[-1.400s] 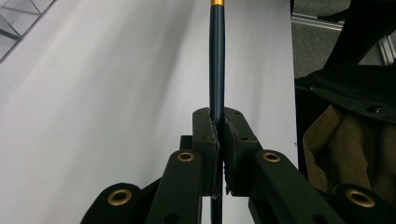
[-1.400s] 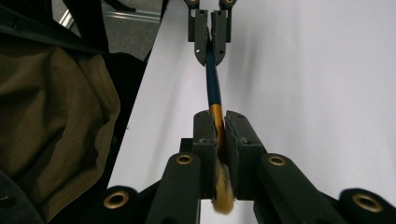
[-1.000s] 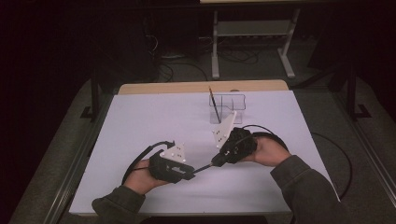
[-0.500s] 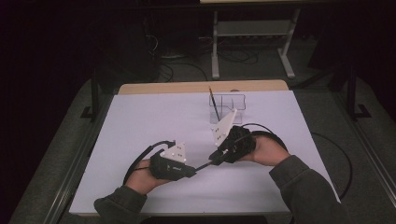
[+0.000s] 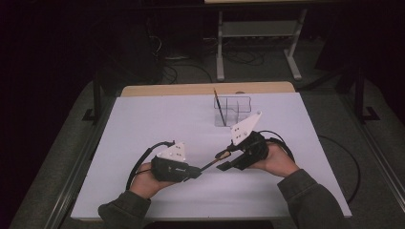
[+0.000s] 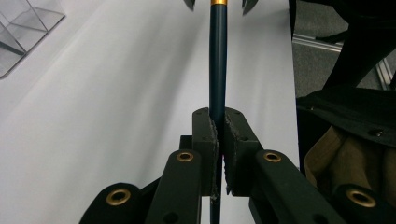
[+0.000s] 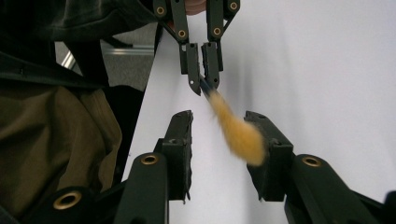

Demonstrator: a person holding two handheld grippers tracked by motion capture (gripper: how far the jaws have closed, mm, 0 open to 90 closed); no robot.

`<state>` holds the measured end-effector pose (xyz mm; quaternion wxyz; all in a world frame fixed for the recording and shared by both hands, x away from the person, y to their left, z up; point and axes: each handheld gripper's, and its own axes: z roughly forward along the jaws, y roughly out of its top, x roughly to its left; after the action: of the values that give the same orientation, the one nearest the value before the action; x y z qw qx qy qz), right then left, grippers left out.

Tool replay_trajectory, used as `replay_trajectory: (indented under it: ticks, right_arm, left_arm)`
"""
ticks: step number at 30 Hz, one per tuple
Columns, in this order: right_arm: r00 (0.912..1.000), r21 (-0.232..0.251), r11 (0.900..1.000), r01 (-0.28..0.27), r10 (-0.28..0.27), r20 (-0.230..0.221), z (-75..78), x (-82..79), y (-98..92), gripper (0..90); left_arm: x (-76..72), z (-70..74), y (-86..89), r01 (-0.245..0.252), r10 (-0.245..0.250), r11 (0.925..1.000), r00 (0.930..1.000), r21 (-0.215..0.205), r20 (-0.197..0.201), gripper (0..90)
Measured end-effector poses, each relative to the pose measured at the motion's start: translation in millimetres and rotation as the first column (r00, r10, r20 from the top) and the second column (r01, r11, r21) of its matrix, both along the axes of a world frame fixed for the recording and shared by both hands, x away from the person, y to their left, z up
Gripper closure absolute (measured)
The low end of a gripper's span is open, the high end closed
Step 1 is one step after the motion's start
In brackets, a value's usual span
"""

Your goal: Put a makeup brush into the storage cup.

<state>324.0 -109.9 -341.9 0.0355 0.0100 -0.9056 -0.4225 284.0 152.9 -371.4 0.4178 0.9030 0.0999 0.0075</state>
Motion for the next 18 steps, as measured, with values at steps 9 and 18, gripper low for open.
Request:
replay_trajectory:
  ticks: [9, 18]
  right_arm:
    - [0.9999, 0.082, 0.997, -0.001, 0.003, -0.017, -5.3, 1.6, -1.9, 77.7]
    - [0.9986, 0.022, 0.999, -0.037, 0.038, -0.038, -3.2, 2.5, 0.8, 83.1]
  left_arm:
    - [0.6, -3.8, -6.7, -0.007, 0.007, 1.0, 1.0, 0.004, -0.003, 84.1]
    - [-1.2, -5.9, -16.0, 0.0, -0.001, 0.9965, 0.9998, 0.083, 0.018, 74.7]
